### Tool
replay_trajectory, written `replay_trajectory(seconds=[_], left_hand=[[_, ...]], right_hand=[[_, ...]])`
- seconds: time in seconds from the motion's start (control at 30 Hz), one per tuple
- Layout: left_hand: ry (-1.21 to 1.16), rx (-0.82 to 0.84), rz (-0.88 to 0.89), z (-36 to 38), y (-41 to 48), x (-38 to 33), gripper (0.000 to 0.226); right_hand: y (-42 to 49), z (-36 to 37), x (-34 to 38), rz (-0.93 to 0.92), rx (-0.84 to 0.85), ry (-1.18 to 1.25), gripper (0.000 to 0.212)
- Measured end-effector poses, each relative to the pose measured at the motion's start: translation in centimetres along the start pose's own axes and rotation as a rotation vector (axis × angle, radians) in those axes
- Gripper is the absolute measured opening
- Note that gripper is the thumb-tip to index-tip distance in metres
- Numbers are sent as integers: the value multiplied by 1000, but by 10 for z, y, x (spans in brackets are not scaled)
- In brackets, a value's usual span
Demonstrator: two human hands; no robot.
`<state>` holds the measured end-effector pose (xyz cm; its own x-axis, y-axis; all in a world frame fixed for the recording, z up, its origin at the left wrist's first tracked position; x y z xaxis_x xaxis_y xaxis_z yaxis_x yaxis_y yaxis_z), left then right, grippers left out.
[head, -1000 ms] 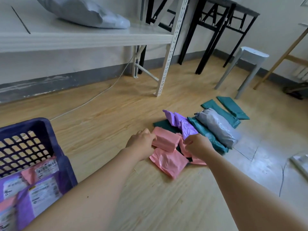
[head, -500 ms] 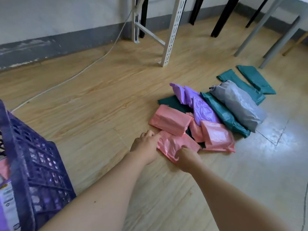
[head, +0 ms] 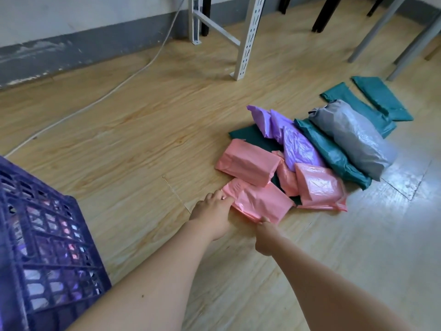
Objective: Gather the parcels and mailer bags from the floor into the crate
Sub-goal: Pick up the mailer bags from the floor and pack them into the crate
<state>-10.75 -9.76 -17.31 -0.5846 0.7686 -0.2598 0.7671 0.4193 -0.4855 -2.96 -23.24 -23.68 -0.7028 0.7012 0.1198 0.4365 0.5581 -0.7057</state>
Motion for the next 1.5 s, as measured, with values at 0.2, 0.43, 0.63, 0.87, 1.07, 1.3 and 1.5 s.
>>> replay_trajectory(seconds=[0.2, 0.43, 0.63, 0.87, 1.07, 1.3, 1.5], left_hand=[[-1, -13, -17, -11, -5, 5, 49], [-25, -55, -28, -35, -21, 13, 46], [-113, -94, -54, -64, -48, 13, 46], [-254, -206, -134, -123, -103, 33, 44], [-443, -263, -328, -153, -156, 65, 58], [-1045, -207, -470, -165, -205, 96, 63], [-1290, -429, -545, -183, -225, 132, 67]], right_hand=[[-24, -49, 8, 76, -342, 46, 31], [-57, -99, 22, 92, -600, 31, 36], [-87, -133, 36, 113, -548, 60, 25], [-149, -170, 75, 83, -654, 236, 19], [-187, -171, 110, 0, -730, 492, 23], [-211, -170, 168, -205, -683, 880, 33], [-216, -176, 219, -364, -664, 866, 30]])
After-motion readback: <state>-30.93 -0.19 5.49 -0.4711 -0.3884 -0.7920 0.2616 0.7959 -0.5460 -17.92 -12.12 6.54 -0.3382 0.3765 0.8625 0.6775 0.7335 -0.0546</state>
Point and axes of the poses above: each hand's wrist, its own y-axis towards the middle knuckle, its own z-axis out of the palm, x = y × z, the point moved 2 cm from there along y, towards the middle knuckle, and after that the axes turned 11 degrees about -z, right-handed, at the moved point
